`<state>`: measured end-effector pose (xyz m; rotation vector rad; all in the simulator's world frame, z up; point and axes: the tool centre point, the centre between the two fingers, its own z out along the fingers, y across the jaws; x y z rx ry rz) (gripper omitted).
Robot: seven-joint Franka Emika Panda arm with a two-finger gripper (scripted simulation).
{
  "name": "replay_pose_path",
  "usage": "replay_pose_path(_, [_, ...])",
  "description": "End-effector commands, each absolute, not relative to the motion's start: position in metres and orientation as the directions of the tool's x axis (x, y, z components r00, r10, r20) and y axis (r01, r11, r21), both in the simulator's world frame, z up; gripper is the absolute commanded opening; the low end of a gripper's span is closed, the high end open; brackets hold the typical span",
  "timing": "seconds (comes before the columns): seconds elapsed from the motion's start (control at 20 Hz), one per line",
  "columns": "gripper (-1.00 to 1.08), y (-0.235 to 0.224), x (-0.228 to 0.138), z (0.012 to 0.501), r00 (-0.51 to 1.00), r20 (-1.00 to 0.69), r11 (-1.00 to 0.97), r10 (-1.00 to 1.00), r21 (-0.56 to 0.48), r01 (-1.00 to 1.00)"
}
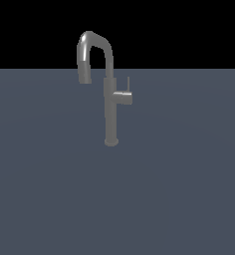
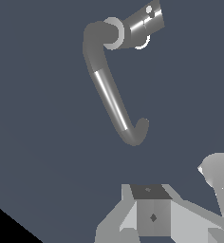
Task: Turn on the faucet by rotating a designated handle.
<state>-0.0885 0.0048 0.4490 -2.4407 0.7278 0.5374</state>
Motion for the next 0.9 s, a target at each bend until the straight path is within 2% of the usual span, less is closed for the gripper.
replay_pose_path(0.0, [-1.00,0.001,-0.073,0.441,0.732,-0.557,-0.658,-0.393,-0.385,-0.647])
replay_pose_path(0.45, [-1.00,-0.014,-0.023,0.407,0.559,-0.732,-0.442,-0.389,-0.385,-0.811])
replay_pose_path(0.85, [-1.00,-0.029,0.013,0.367,0.390,-0.860,-0.230,-0.329,-0.327,-0.916])
